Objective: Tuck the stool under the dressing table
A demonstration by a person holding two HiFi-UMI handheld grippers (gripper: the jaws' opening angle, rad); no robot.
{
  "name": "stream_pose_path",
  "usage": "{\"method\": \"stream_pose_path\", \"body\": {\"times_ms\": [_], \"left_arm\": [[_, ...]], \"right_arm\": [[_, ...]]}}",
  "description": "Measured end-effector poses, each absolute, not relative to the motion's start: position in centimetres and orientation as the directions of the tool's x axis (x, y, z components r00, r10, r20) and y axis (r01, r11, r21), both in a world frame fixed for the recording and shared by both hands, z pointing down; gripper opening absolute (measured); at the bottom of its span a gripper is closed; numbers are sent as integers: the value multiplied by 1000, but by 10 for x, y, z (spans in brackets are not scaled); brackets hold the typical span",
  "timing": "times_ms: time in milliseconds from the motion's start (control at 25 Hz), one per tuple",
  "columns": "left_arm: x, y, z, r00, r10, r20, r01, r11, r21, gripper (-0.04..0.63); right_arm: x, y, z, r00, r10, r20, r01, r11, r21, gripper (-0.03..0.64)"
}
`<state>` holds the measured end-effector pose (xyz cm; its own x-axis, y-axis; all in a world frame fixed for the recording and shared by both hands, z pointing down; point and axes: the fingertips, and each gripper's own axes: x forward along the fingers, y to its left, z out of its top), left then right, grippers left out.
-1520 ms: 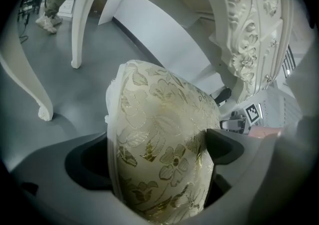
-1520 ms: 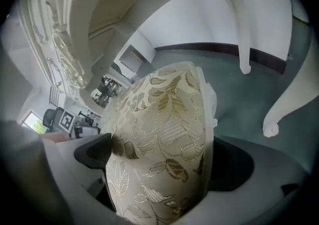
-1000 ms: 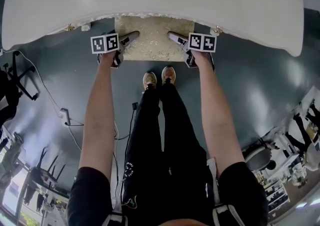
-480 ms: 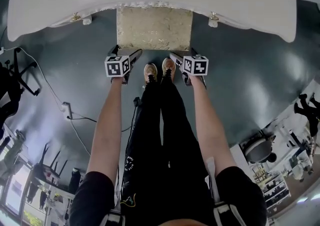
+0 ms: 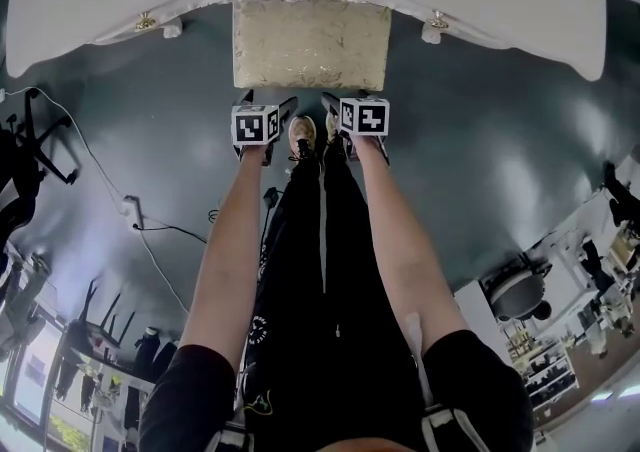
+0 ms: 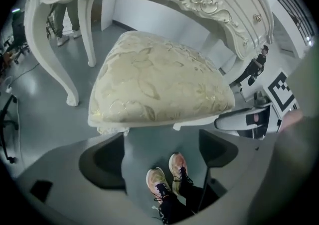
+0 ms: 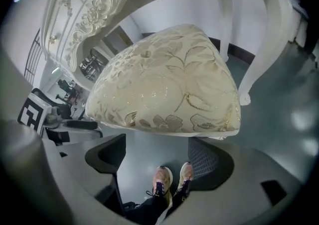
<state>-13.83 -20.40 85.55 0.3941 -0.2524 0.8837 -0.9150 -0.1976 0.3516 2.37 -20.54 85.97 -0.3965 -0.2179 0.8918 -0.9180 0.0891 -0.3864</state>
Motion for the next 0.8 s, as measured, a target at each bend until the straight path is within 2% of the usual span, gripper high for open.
{"method": "stream_pose_path", "body": {"times_ms": [40,80,120,360,520,800], "left_arm": [[-139,-211,855,370,-263,891,-926,-183,331,433],[-143,-217,854,335,-269,903,-941,-153,303,302],[-148,-220,854,303,-267,915,-952,-123,279,230],[-149,-221,865,263,-200,944,-962,-122,243,199],[-141,-231,871,249,-179,952,-966,-113,231,122],[-136,-271,868,251,-226,941,-966,-117,230,114]], "right_arm": [[24,-206,861,-389,-215,896,-921,69,-383,404],[24,-207,863,-382,-215,899,-924,55,-379,402],[25,-208,864,-376,-215,901,-926,48,-375,393],[30,-211,870,-349,-204,915,-936,32,-350,358],[38,-230,869,-331,-220,918,-943,72,-324,362],[33,-263,868,-333,-225,916,-943,97,-319,351]]}}
